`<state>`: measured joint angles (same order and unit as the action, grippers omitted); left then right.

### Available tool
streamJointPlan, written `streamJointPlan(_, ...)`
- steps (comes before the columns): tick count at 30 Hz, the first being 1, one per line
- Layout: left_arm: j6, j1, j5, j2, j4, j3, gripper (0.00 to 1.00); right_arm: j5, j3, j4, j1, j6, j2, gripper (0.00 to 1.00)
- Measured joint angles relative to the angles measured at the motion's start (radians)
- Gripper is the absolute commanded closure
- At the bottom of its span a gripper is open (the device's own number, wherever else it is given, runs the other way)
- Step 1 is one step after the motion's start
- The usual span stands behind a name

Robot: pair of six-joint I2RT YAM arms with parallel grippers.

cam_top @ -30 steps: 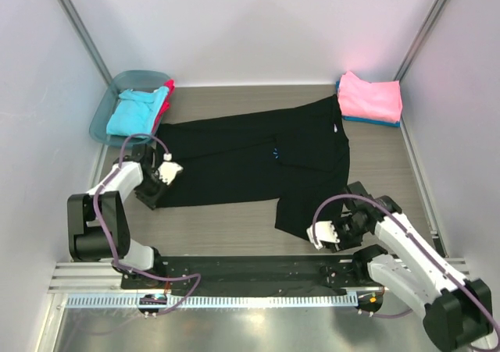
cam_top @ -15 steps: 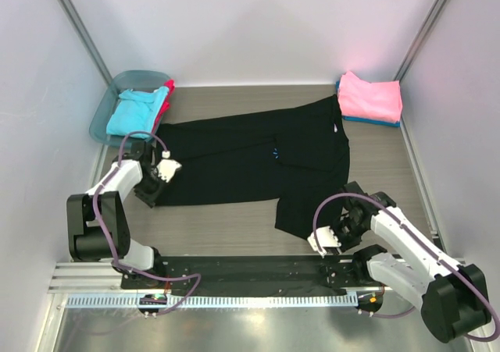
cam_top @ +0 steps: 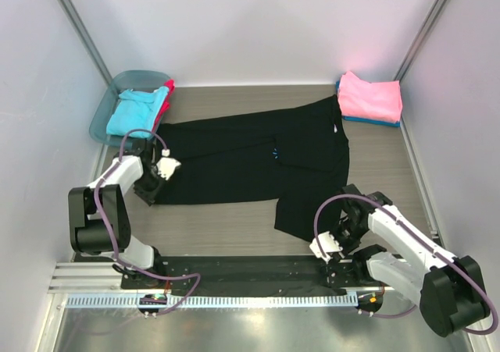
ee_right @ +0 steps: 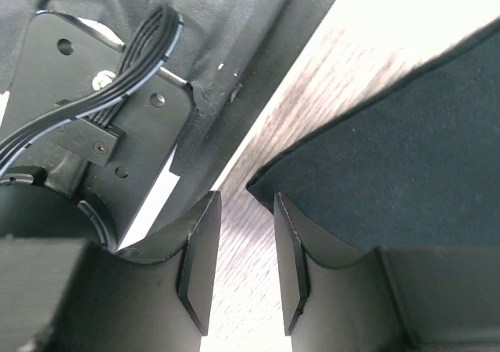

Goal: Fold and stack the t-shirts
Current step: Fold the tshirt

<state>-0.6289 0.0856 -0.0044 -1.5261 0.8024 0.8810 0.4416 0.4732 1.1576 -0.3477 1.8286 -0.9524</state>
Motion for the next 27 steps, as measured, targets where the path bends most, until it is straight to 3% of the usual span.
streamJointPlan(17,0.001,0.0,-0.011,-0.015,0.0,0.002,1.0,0.041,-0.043,-0.035,0.0,0.02,0.032,0.64)
streamJointPlan(20,0.001,0.0,-0.012,-0.016,0.0,0.002,1.0,0.047,-0.053,-0.035,-0.002,0.013,0.053,0.74)
streamJointPlan(21,0.001,0.0,-0.013,-0.017,0.0,0.002,1.0,0.05,-0.055,-0.036,-0.003,0.009,0.056,0.83)
streamJointPlan(27,0.001,0.0,-0.013,-0.024,0.0,0.002,1.0,0.064,-0.058,-0.063,-0.004,-0.02,0.061,0.99)
